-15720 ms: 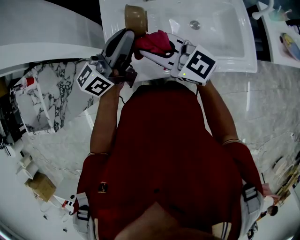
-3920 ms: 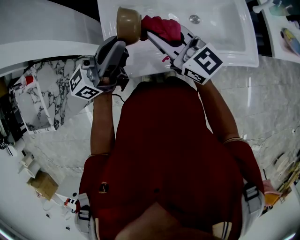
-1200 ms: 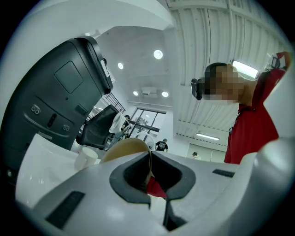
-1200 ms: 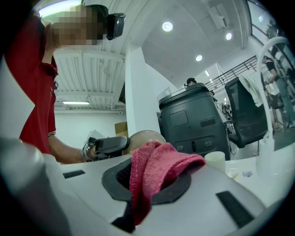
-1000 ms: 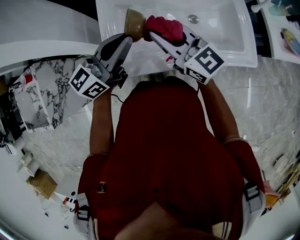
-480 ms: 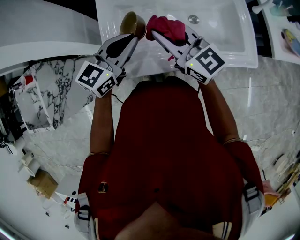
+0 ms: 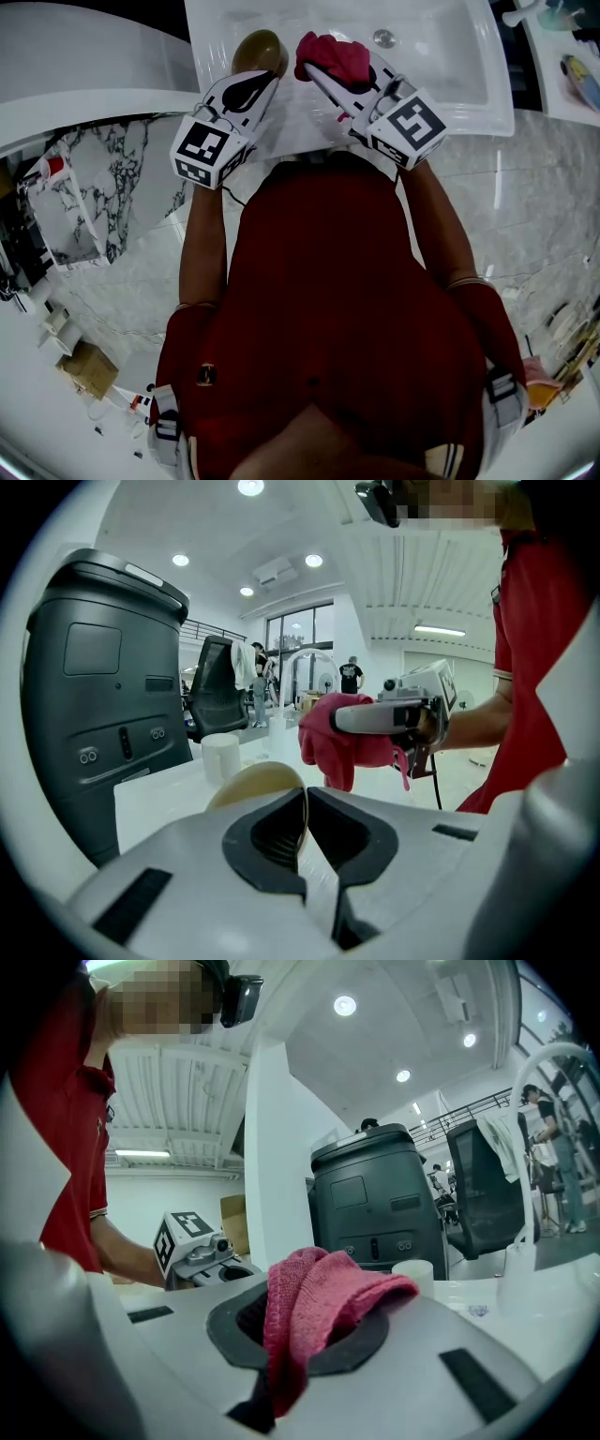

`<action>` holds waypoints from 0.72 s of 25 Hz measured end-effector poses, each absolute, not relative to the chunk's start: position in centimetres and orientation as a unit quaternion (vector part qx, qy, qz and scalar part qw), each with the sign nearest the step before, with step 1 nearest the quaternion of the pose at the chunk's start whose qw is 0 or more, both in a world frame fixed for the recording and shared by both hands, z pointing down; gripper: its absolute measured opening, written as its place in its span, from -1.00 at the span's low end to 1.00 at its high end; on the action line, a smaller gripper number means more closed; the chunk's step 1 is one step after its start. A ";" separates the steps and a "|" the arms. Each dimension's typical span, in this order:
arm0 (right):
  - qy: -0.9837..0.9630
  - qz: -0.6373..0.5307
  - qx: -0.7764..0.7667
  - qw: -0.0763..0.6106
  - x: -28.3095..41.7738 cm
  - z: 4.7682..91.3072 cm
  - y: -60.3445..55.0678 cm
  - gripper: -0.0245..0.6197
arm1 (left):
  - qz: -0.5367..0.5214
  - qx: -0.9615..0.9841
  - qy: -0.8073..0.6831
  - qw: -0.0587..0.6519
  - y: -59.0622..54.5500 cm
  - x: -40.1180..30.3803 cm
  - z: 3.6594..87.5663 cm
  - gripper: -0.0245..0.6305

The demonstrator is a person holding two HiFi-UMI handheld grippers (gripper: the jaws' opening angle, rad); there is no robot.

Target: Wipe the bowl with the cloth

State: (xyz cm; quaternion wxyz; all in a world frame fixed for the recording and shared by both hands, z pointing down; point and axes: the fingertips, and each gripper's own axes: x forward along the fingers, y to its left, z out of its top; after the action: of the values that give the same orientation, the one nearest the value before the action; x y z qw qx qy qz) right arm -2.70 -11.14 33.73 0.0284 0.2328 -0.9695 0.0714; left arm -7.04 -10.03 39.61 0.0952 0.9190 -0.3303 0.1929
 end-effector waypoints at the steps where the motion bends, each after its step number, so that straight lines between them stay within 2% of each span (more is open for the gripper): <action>1: -0.969 0.071 0.234 0.031 -2.7 33.9 -11.2 -0.83 | 0.202 0.918 -0.329 0.091 -10.1 -6.9 39.9 -0.86; 11: -0.968 0.073 0.235 0.045 -2.6 34.7 -11.5 -0.83 | 0.315 0.898 -0.303 0.048 -9.9 -6.3 43.8 -0.86; 18: -0.966 0.079 0.240 0.052 -2.8 35.4 -11.6 -0.83 | 0.356 0.892 -0.275 0.043 -9.5 -6.3 46.6 -0.86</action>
State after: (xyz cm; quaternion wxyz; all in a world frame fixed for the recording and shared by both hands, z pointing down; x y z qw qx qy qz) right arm -2.81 -11.64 35.38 0.0518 0.2400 -0.9662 0.0793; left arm -6.29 -9.47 46.61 0.0426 0.8921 -0.2748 0.3560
